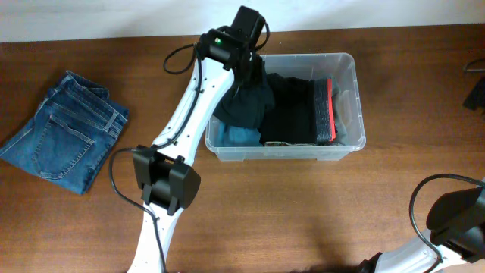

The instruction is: Pack container

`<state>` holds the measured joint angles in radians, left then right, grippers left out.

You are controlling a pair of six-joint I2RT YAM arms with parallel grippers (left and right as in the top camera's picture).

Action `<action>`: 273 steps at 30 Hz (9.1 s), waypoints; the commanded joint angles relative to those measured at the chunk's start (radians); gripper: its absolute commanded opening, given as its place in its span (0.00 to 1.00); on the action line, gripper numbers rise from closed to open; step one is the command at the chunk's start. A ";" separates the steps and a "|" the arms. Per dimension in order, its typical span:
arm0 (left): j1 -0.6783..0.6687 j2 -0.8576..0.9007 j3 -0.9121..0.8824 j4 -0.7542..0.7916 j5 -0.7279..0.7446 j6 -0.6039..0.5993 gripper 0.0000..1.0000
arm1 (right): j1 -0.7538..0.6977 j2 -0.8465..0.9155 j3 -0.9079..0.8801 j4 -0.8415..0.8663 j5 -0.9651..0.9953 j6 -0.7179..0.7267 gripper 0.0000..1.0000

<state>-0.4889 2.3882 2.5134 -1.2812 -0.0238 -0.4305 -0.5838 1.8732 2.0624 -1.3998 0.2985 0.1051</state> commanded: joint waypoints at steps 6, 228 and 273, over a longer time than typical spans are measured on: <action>0.000 -0.009 -0.077 0.108 -0.026 -0.147 0.01 | 0.001 0.000 0.004 0.001 0.013 0.007 0.98; 0.963 -0.057 -0.680 0.322 0.061 0.084 0.99 | 0.001 0.000 0.004 0.001 0.013 0.007 0.98; 0.963 -0.089 -0.693 0.304 0.062 0.084 0.01 | 0.001 0.000 0.004 0.001 0.013 0.007 0.98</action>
<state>0.4877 2.2646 1.8011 -0.9279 -0.0151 -0.3477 -0.5838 1.8732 2.0624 -1.3998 0.2985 0.1047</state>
